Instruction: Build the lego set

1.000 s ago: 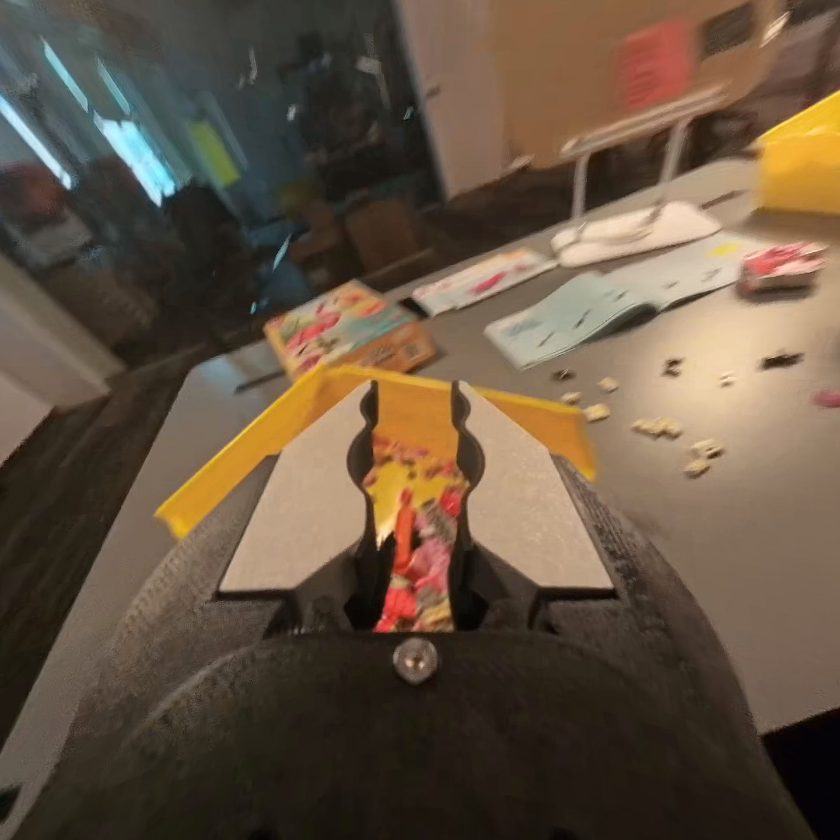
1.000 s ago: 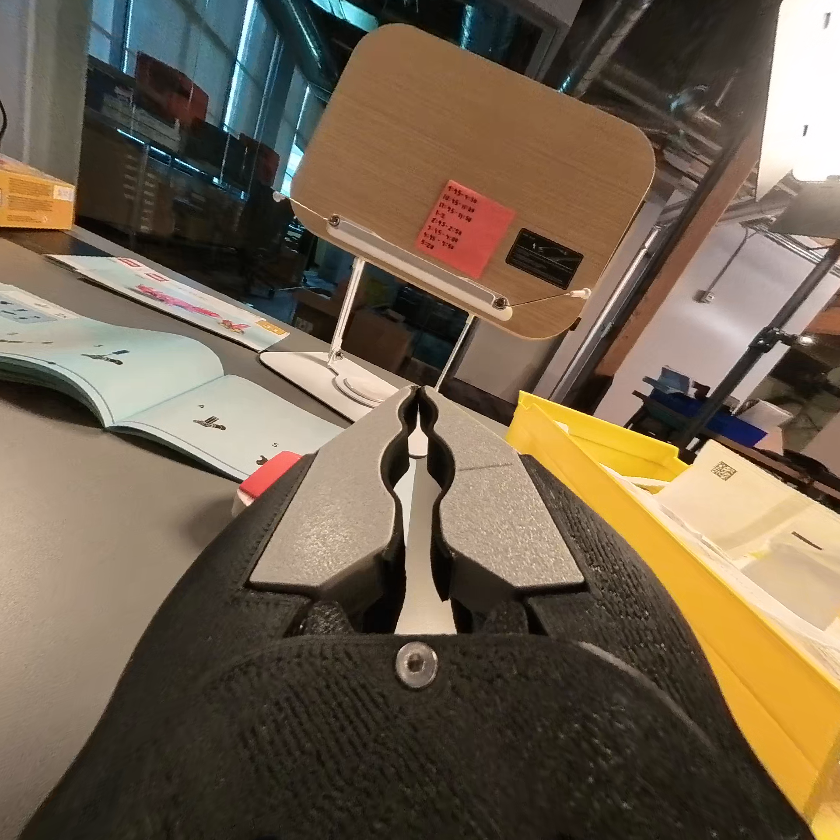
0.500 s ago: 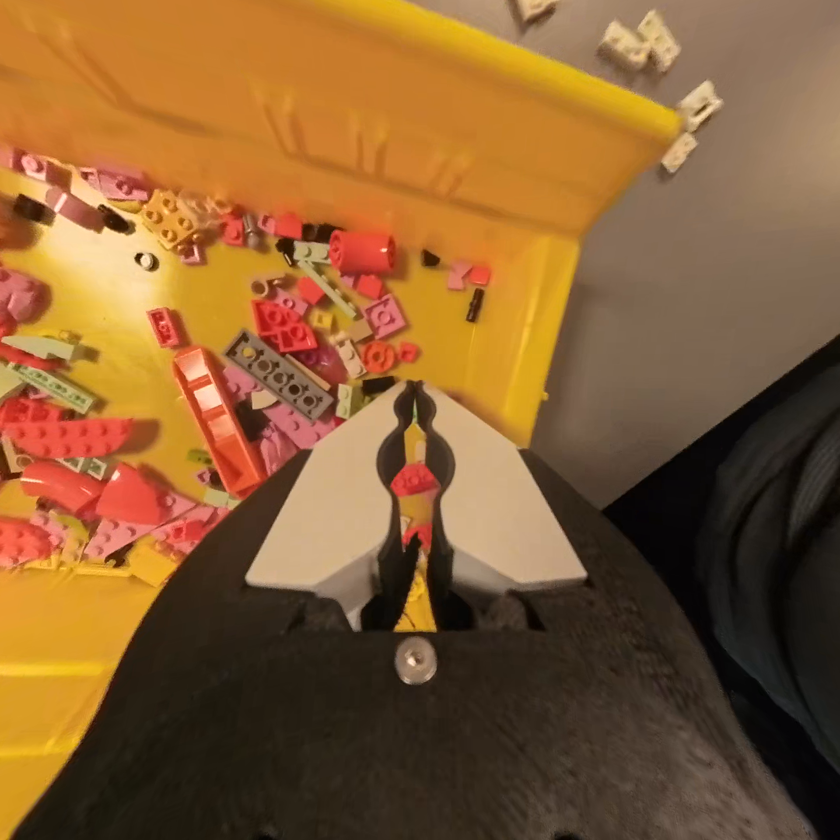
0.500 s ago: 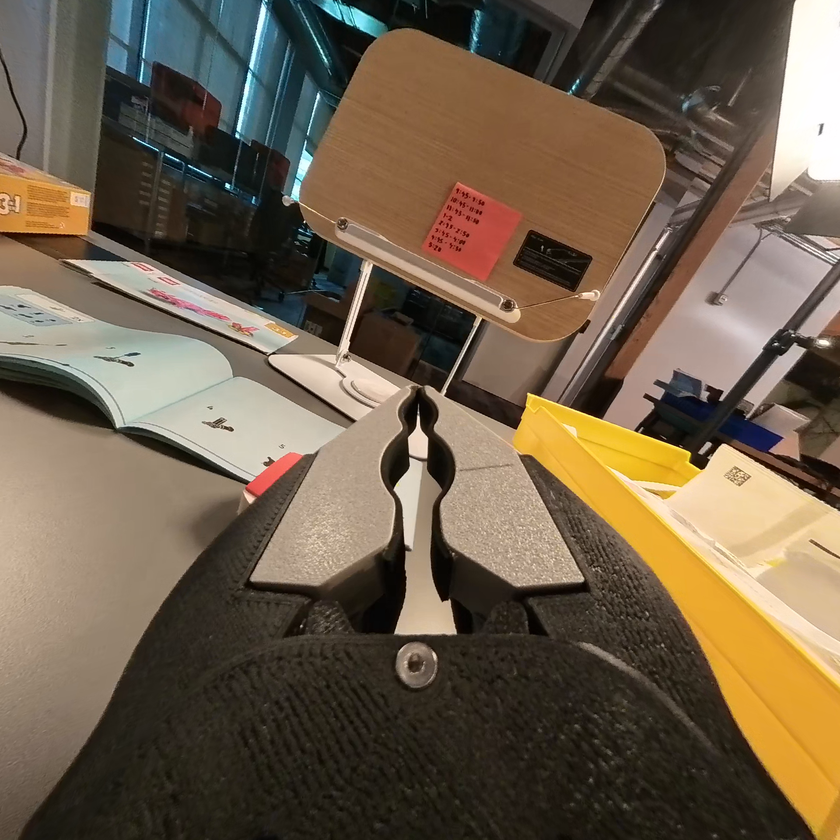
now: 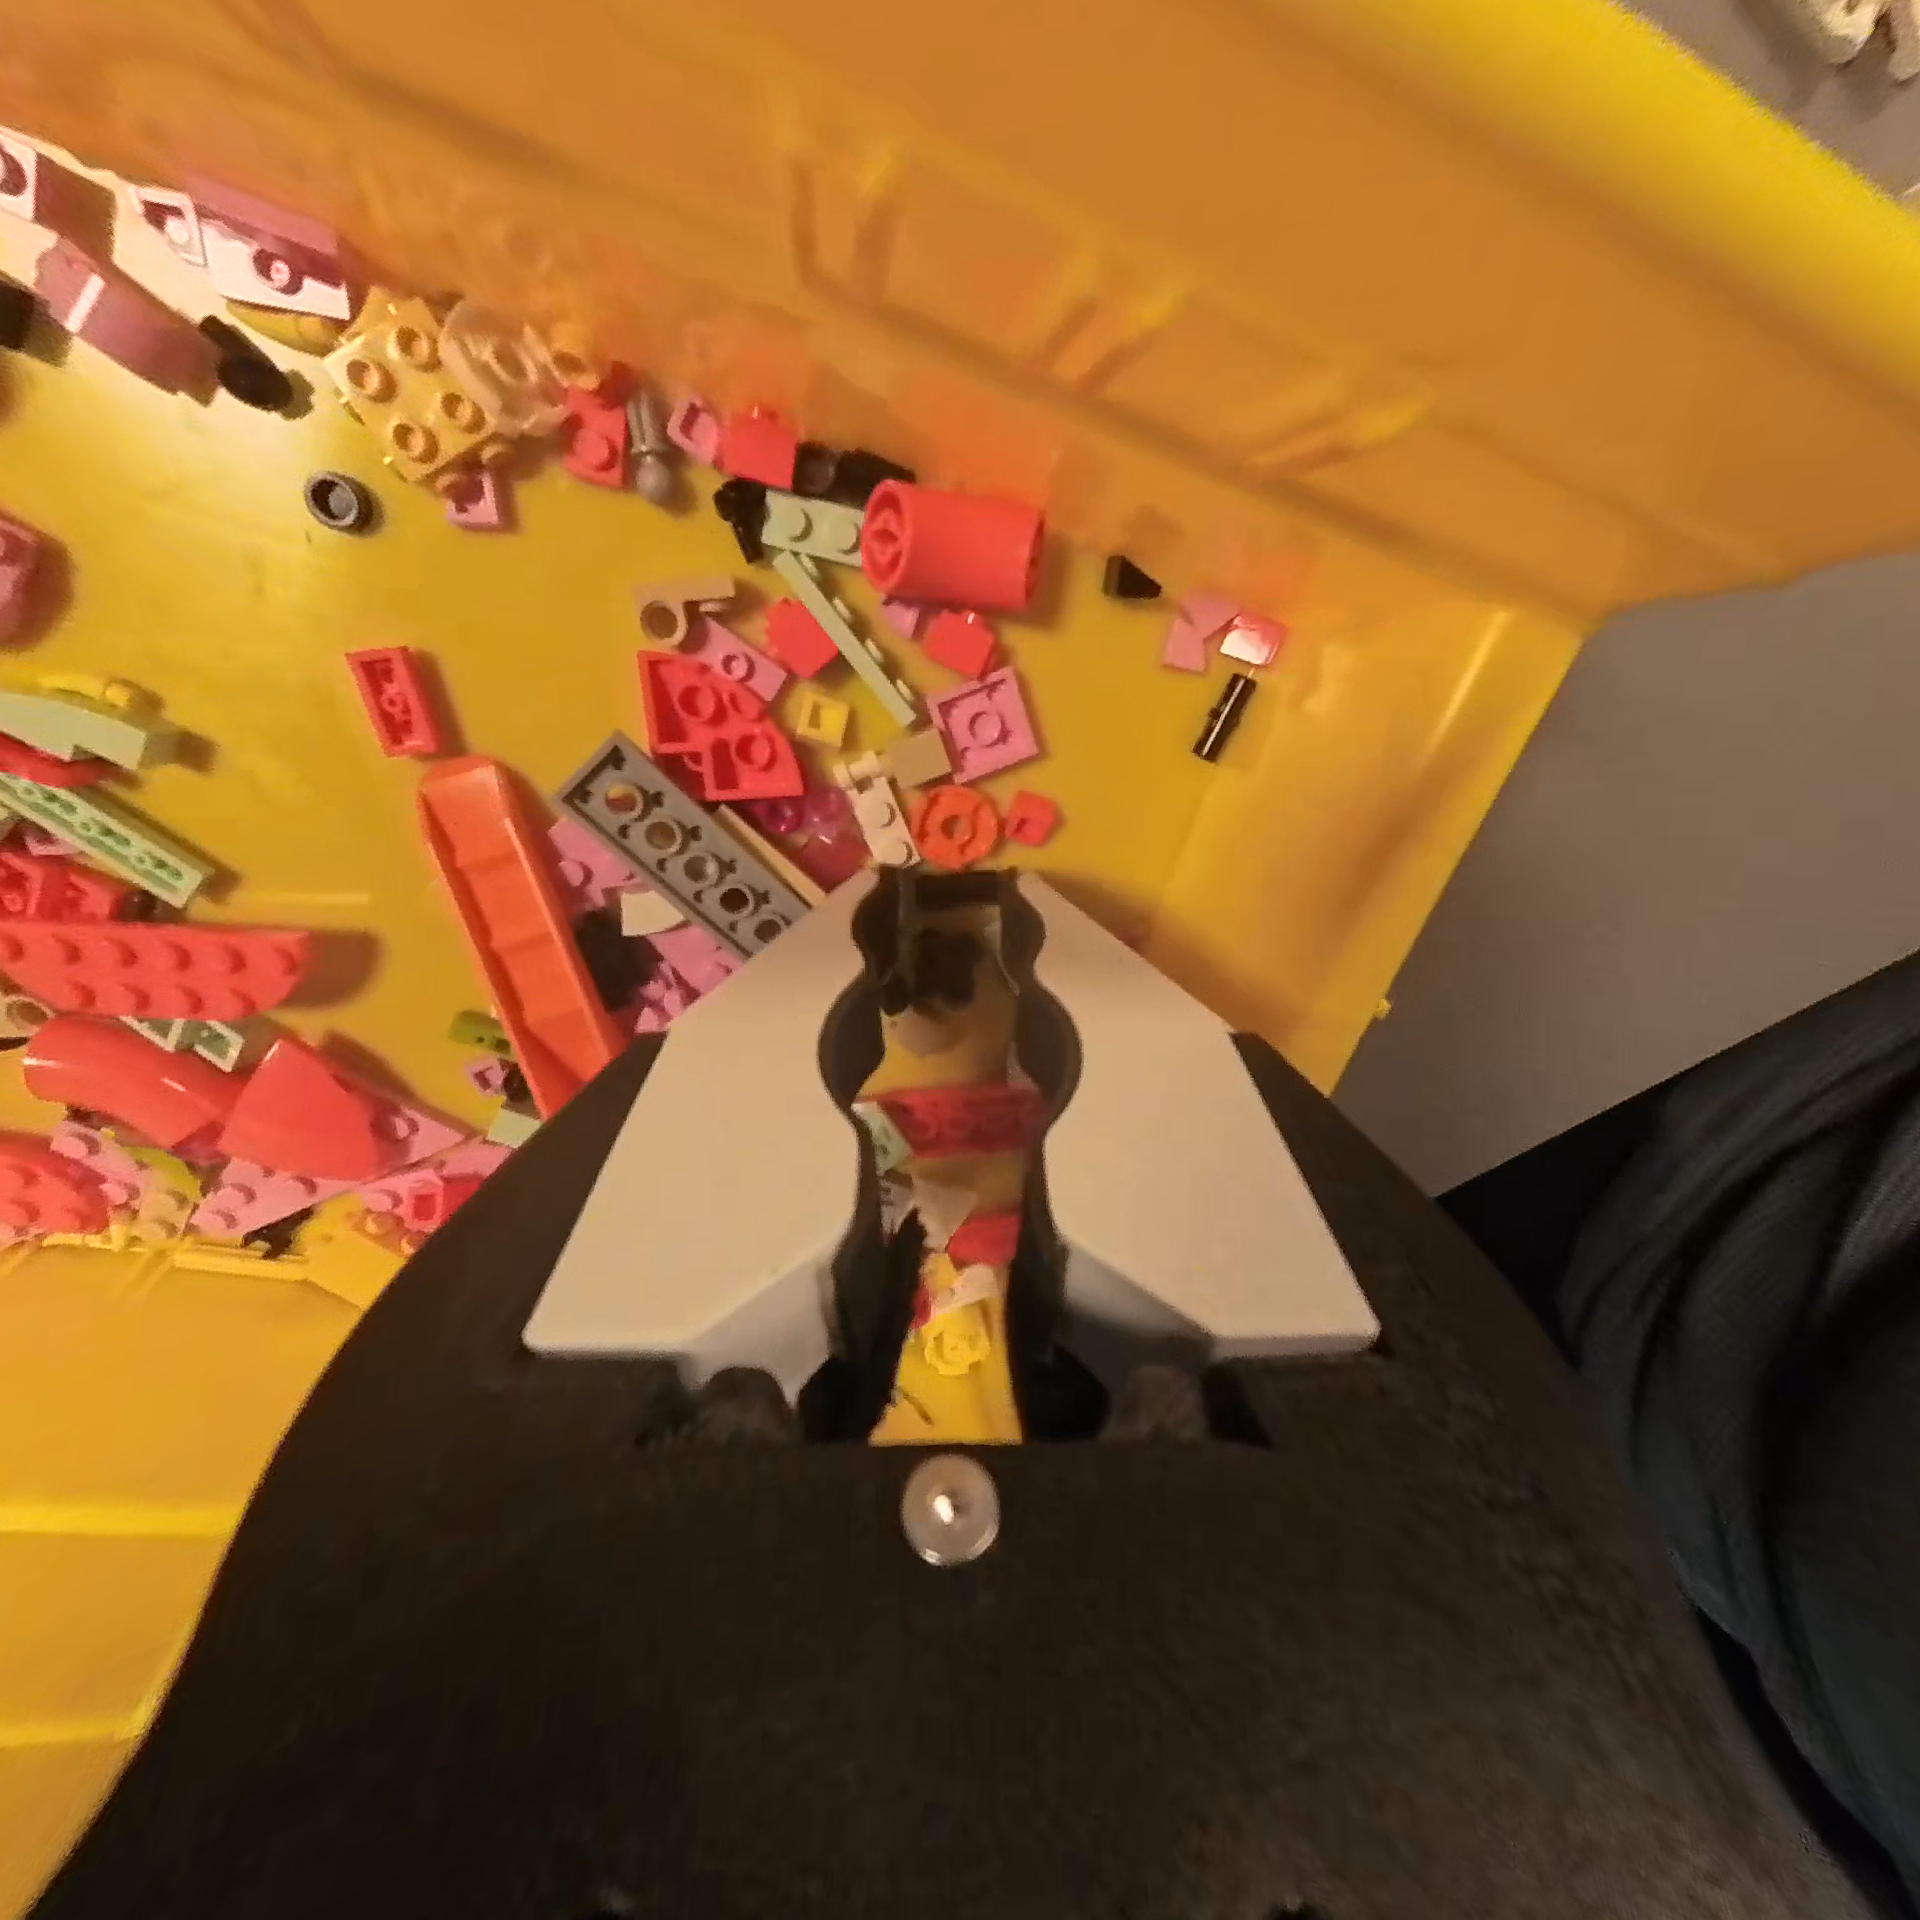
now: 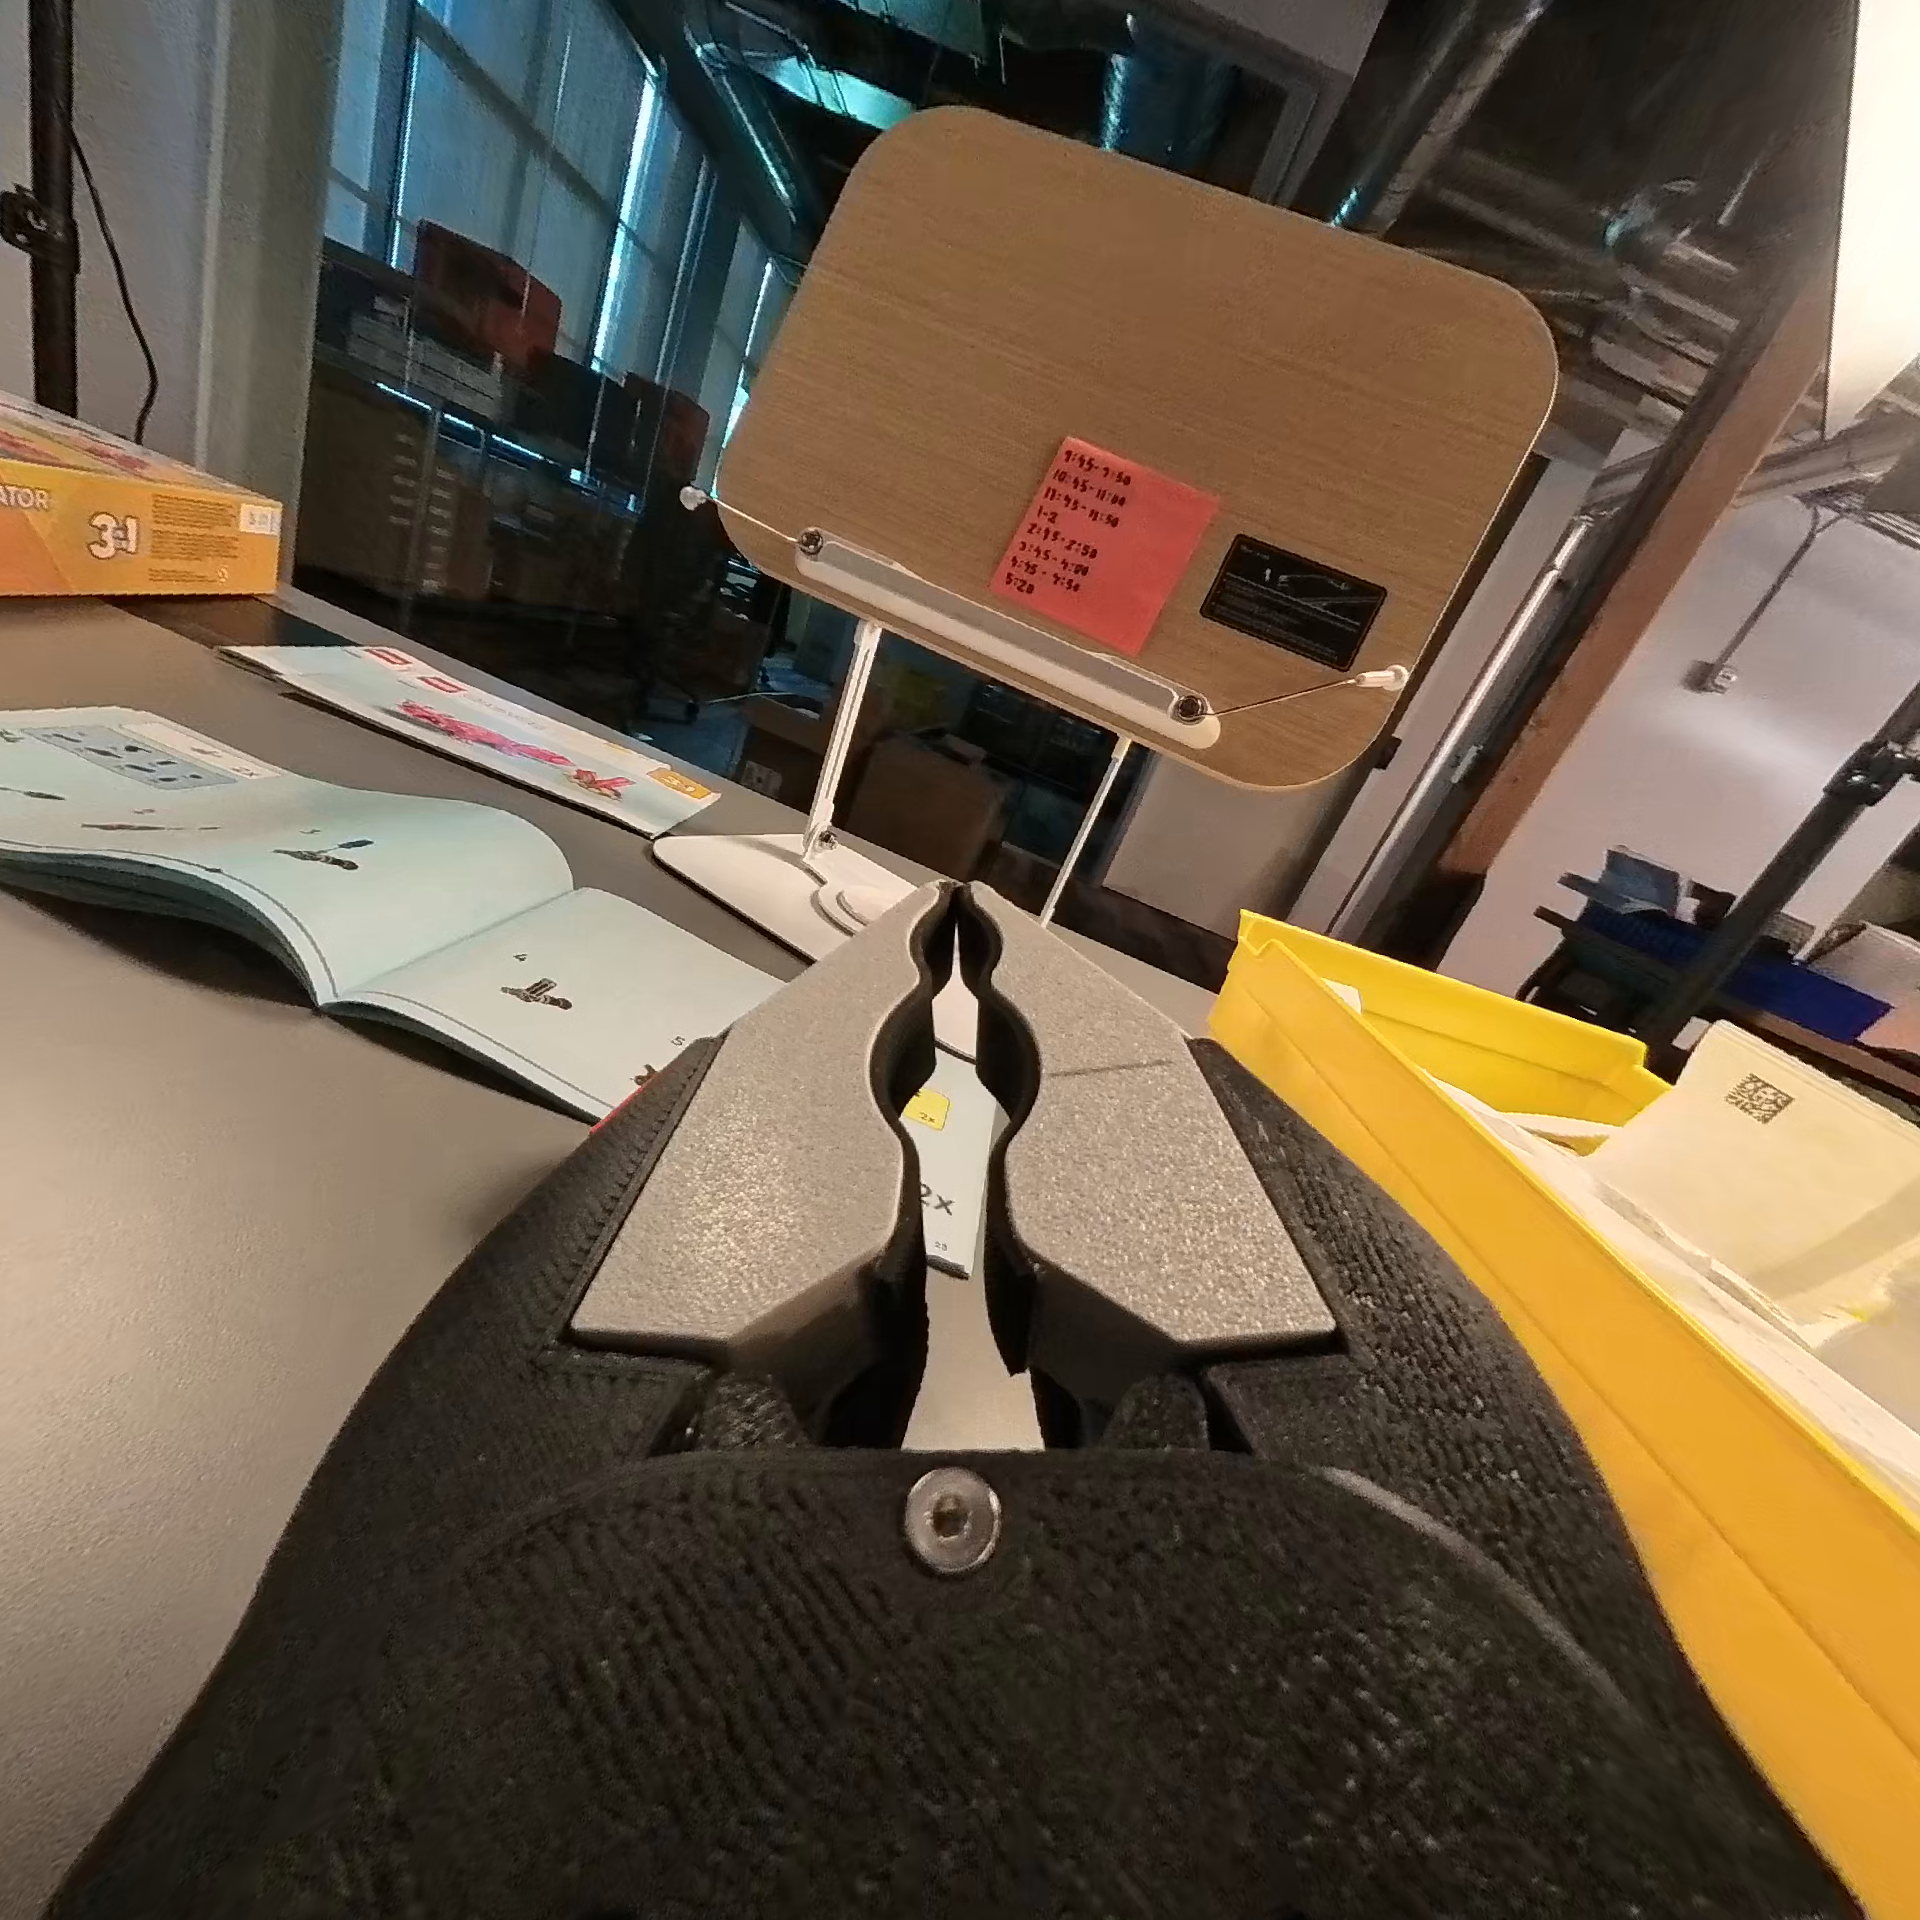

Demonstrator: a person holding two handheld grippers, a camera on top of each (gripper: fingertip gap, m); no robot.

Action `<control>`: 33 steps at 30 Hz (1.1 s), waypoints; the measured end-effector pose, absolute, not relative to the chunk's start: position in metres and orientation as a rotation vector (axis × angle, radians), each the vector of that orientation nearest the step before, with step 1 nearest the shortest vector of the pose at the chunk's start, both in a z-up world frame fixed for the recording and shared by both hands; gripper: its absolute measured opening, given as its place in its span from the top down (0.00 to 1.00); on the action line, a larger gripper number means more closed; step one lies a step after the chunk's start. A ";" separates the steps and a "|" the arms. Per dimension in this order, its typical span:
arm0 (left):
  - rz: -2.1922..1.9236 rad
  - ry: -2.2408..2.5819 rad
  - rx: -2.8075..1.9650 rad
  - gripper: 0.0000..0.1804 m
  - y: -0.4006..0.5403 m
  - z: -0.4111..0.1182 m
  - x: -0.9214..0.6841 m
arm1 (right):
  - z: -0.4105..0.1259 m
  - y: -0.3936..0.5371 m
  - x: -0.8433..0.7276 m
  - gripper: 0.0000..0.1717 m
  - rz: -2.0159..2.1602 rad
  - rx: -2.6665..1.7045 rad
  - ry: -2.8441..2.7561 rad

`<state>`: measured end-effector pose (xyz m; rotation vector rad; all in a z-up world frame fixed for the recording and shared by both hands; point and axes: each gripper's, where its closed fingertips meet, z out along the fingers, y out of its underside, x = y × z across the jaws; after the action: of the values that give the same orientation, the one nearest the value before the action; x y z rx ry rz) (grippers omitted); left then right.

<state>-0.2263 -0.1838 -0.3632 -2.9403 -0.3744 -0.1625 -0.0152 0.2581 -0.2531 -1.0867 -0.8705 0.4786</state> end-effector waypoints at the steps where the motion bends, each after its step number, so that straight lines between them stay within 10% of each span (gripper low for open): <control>1: -0.141 -0.357 -2.949 0.90 -0.184 -0.364 -0.227 | -0.253 0.258 -0.015 1.00 0.483 -1.086 -0.870; 11: -0.045 -0.217 -2.920 0.91 -0.186 -0.355 -0.235 | -0.252 0.256 -0.017 1.00 0.515 -1.083 -0.868; 23: 0.306 0.368 -2.056 0.92 -0.055 -0.190 -0.135 | -0.250 0.241 -0.033 1.00 0.588 -1.042 -0.907; 33: -0.067 0.525 -2.202 0.91 0.104 -0.303 -0.026 | -0.248 0.239 -0.036 1.00 0.710 -1.015 -0.941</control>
<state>-0.0262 0.1036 -0.3031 -2.2024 0.5253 -0.0666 -0.0359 0.2388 -0.2485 -1.0150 -0.9411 0.7105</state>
